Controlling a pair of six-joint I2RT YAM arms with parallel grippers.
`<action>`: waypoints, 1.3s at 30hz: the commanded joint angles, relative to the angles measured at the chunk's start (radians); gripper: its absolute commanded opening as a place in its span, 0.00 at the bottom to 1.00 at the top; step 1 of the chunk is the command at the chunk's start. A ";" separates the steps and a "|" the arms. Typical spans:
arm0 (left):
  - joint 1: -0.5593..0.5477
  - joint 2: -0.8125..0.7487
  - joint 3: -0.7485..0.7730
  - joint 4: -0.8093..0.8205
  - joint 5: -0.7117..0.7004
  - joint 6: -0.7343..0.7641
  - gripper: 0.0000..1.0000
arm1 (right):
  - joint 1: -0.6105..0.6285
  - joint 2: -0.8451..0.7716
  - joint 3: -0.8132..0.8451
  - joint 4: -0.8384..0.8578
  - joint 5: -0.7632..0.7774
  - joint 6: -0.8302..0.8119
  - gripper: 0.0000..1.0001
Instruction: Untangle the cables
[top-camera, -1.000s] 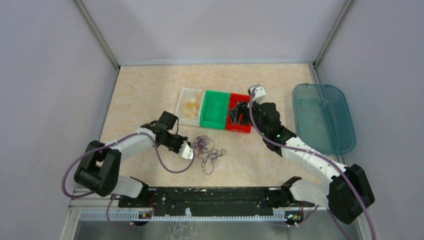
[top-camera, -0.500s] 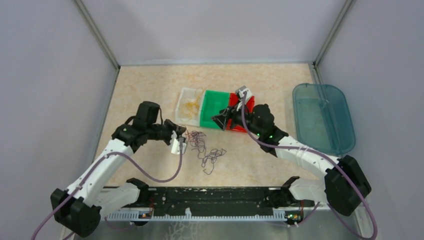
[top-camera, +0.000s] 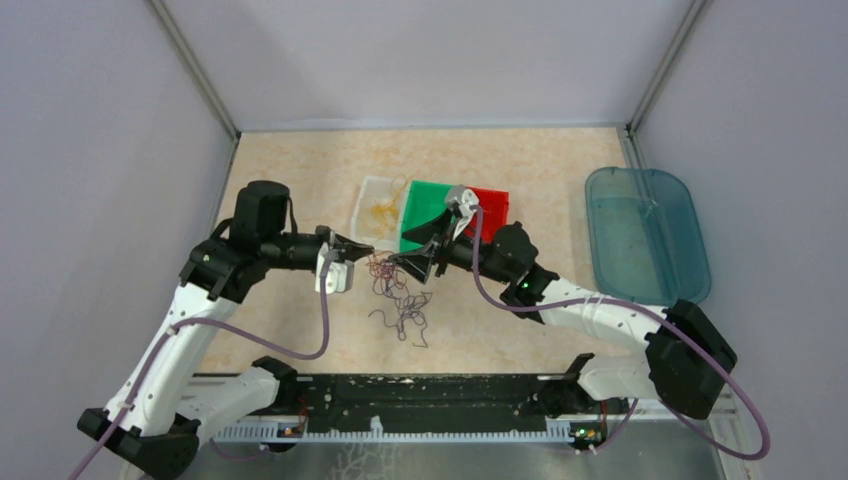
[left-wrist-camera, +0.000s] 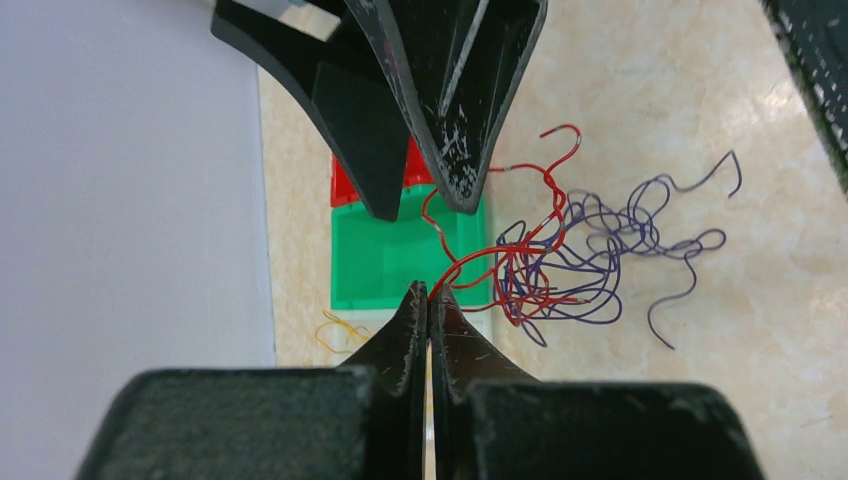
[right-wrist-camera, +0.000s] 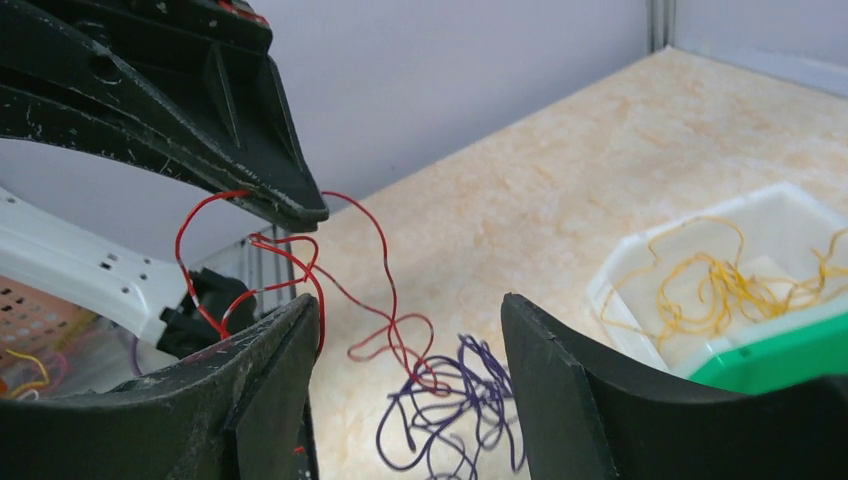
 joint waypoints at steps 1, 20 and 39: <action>-0.007 -0.023 0.054 -0.002 0.153 -0.092 0.00 | 0.016 0.018 0.022 0.181 -0.042 0.049 0.68; -0.023 -0.042 0.041 0.074 0.120 -0.122 0.00 | 0.038 -0.089 -0.030 0.166 0.012 0.074 0.63; -0.041 -0.025 0.038 0.127 0.044 -0.159 0.00 | 0.214 -0.054 0.034 0.087 0.589 -0.054 0.19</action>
